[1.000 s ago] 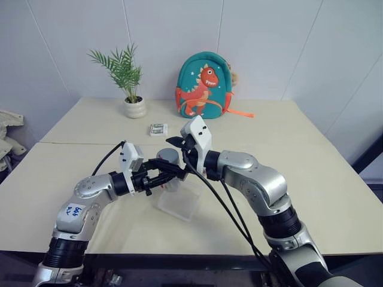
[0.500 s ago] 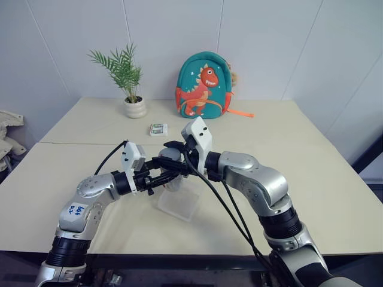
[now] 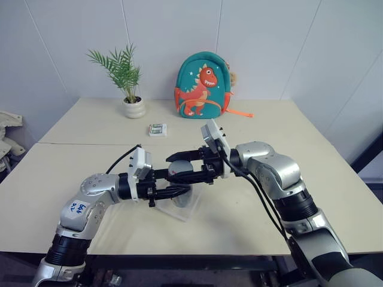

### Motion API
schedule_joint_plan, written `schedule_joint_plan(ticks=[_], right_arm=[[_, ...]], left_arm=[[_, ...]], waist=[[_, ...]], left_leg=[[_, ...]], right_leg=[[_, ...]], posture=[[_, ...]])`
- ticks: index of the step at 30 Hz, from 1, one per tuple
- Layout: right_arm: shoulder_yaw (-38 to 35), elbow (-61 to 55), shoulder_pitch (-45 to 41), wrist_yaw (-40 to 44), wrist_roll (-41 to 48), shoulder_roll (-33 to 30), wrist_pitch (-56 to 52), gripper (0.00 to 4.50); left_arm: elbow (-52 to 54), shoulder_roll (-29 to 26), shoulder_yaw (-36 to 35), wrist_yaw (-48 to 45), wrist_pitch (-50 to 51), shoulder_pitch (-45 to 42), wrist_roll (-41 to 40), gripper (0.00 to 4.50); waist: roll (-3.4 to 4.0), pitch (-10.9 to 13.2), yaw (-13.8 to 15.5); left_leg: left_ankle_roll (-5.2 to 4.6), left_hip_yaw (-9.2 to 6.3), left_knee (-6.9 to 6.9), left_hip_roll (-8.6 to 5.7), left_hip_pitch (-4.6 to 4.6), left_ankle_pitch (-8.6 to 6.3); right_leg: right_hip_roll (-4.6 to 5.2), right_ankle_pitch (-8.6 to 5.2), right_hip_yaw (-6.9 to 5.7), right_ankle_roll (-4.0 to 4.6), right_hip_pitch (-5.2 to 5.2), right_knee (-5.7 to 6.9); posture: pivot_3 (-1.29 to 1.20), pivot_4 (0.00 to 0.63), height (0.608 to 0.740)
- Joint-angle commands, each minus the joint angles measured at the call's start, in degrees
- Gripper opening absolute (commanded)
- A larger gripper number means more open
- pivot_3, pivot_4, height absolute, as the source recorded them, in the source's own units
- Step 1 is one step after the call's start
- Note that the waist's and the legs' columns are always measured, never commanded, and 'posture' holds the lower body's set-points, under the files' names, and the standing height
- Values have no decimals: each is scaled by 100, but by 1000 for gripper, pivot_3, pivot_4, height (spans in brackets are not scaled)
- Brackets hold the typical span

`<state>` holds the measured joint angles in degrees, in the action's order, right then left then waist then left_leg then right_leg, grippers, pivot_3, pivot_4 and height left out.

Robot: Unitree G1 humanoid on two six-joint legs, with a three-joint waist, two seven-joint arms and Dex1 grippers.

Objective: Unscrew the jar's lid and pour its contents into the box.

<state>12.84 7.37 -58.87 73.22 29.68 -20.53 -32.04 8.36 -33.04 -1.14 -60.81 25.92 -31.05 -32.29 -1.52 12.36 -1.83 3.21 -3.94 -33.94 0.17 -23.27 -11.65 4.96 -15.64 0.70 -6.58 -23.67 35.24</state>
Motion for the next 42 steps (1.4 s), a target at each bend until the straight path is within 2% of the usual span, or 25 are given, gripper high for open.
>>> schedule_joint_plan(ticks=[1, 9, 11, 15, 21, 29, 34, 42], right_arm=[[-110, 179, -172, 421, -95, -99, 478, 2569], [-165, 266, -79, 415, -148, -135, 594, 2569], [-169, 257, -56, 299, -180, -151, 512, 3295], [-256, 77, 45, 229, -90, -170, 422, 4456], [-586, -106, 66, 11, 139, -126, 323, 4456], [-684, -851, 130, -646, 598, 170, -476, 4456], [-404, -899, 174, -891, 337, 318, -494, 4456], [-262, -346, -3, -1079, -126, 429, -129, 4456]], left_arm=[[128, -138, -200, -86, 102, 47, -215, 2059], [265, -110, -353, 31, 76, 220, -253, 2059], [285, -99, -359, 52, 84, 231, -271, 2059], [317, -97, -376, 65, 91, 249, -320, 2059], [347, -108, -423, 98, 70, 311, -340, 2059], [198, 60, -440, 339, -161, 286, -204, 2059], [104, 326, -515, 517, -204, 220, -334, 2059], [170, 473, -408, 555, -272, 226, -250, 2059]], waist=[[0, 0, 4], [0, 0, 8], [0, 0, 10], [0, 0, 24], [1, 1, 18], [1, 1, 15], [1, 0, 24], [1, 0, 21]], left_leg=[[0, 0, 0, 0, -1, 0], [6, 0, 0, 2, -1, -3], [6, 0, 0, 2, -1, -3], [6, 0, -2, 2, -1, -3], [8, 0, -1, 5, -1, -4], [11, 0, -2, 11, 0, -6], [12, 0, -3, 12, 0, -6], [13, 1, -5, 20, 0, -6]], right_leg=[[0, 0, 0, 0, 0, 0], [-1, 0, 3, 0, -1, -1], [-2, 0, 3, 0, -1, 0], [-2, 0, 3, 1, -1, -1], [-5, -1, 4, 2, -1, -1], [-10, -2, 6, 5, -2, 0], [-11, -2, 6, 5, -1, 0], [-23, -2, 13, 8, -2, 5]], posture=[[0, 150, 740], [0, 150, 740], [0, 150, 740], [0, 150, 740], [0, 150, 740], [0, 150, 740], [0, 150, 740], [0, 150, 740]])
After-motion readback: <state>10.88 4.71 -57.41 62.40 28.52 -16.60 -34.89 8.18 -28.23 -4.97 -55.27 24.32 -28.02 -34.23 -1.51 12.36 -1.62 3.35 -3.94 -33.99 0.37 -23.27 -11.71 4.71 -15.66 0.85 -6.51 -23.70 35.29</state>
